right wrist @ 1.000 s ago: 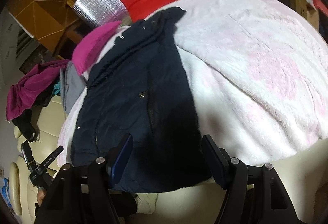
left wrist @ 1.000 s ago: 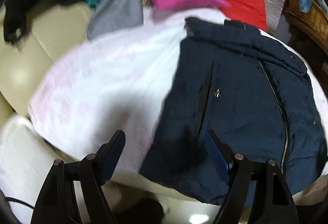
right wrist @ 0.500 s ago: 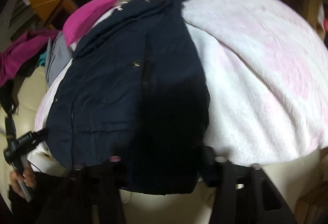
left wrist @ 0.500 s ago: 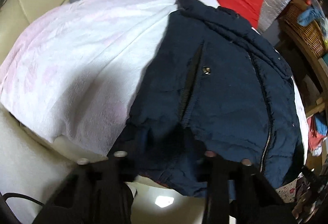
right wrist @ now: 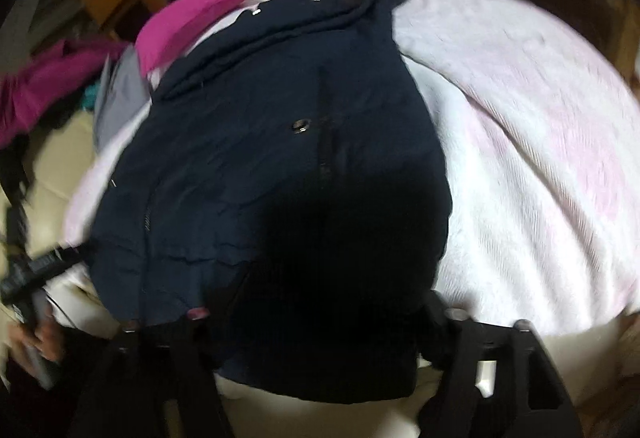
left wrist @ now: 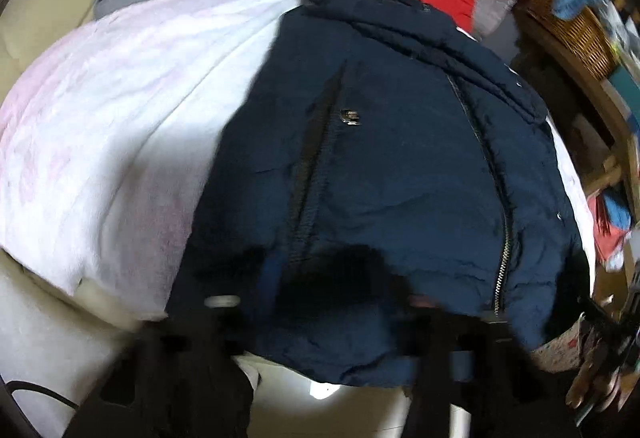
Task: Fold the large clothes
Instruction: 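Lower both tools onto the navy jacket hem and grasp it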
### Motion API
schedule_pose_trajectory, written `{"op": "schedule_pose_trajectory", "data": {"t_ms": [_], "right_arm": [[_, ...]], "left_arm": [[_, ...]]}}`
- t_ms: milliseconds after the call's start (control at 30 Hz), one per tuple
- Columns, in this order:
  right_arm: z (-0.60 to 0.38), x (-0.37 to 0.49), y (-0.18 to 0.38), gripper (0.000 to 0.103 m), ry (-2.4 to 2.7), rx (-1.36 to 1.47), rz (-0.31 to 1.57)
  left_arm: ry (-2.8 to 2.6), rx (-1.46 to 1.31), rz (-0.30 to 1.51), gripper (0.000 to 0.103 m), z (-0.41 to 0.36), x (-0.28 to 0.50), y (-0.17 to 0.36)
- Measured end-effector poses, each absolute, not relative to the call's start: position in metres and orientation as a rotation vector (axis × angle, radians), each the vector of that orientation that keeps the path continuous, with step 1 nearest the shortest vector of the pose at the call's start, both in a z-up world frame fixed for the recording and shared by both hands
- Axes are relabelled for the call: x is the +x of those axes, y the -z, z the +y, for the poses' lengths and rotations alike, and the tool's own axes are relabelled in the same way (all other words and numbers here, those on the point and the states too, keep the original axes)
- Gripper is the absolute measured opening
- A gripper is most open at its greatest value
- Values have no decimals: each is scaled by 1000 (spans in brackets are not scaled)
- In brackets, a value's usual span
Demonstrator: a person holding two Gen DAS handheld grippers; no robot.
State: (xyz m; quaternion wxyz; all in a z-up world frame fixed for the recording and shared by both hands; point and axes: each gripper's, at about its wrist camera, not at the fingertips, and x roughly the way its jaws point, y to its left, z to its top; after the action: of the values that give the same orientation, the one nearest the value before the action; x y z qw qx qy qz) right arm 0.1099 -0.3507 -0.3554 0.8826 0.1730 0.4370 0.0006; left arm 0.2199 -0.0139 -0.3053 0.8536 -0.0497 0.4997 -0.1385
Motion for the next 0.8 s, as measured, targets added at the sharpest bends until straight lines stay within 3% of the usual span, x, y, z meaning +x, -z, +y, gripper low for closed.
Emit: {"op": "schedule_pose_trajectory", "data": {"t_ms": [67,133,267,400,467,500,533,567,800], "right_arm": [[-352,107,342,25,-38,365,845],[-352,101,325,22,-55,363,774],[-363,98,297,21,-93,419,645],[-375,110,278,21,-124,473,595],[-375,120,286,21,-125,505,617],[-374,124,291,21,-123,527,639],[-374,128,294,21,-121,540,656],[-372,130,294,21,-120,549,668],[-376,129,301,21,-137,611,666]], "left_arm": [[306,-74,1014,0,-17,220,298],[412,-173,995,0,-13,223,289],[469,-113,836,0,-20,213,252],[384,-70,832,0,-11,226,235],[330,-105,881,7,11,235,239],[296,-115,917,30,21,237,243],[262,-129,957,64,31,237,249],[228,-157,1001,75,42,240,257],[259,-367,1243,77,56,247,318]]}}
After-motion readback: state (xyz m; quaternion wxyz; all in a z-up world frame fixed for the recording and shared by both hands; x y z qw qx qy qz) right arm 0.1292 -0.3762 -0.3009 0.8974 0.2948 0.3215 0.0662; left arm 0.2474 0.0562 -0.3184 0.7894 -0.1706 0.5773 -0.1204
